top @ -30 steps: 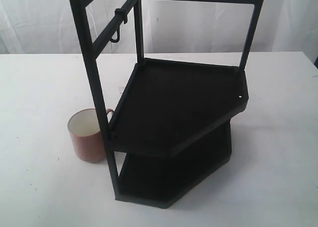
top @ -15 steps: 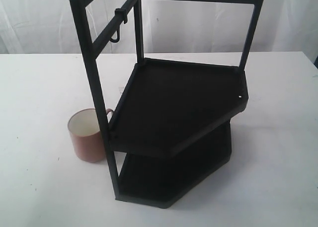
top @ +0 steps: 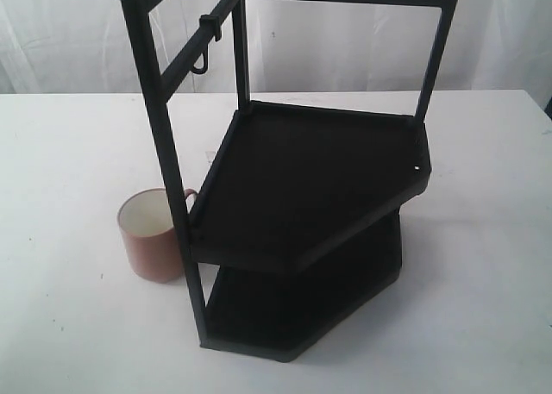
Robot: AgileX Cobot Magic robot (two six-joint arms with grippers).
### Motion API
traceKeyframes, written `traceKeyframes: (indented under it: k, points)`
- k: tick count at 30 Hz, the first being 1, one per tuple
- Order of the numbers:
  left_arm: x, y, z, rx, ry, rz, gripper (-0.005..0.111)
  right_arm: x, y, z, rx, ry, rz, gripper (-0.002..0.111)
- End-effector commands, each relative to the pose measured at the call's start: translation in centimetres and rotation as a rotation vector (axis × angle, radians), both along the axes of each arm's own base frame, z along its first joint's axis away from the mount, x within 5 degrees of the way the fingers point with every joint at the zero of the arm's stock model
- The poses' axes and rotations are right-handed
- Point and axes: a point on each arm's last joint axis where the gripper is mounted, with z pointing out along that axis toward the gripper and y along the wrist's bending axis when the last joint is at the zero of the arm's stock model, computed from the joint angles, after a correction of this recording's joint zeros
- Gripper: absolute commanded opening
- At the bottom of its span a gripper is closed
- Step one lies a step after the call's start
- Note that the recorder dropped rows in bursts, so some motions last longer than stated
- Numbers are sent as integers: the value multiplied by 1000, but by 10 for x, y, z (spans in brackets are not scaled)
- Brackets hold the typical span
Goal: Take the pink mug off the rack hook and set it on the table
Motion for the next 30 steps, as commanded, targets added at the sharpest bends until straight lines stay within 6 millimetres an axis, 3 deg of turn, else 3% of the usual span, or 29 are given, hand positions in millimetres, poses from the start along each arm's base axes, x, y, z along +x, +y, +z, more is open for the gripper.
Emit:
traceKeyframes:
  k: [1,4,10,12,30]
  points:
    - [-3,4,-9,-8,84,45,0,0,0,0,-7,-9,-4,0]
    - [-3,4,-11,-38,100,57,0,0,0,0,-7,-9,-4,0]
    - [-5,-5,-24,-483,130,68,0,0,0,0,-7,-9,-4,0]
    - [-5,-6,-24,-543,112,77,0,0,0,0,-7,-9,-4,0]
    - [-4,-6,-22,-538,98,73,0,0,0,0,-3,-9,-4,0]
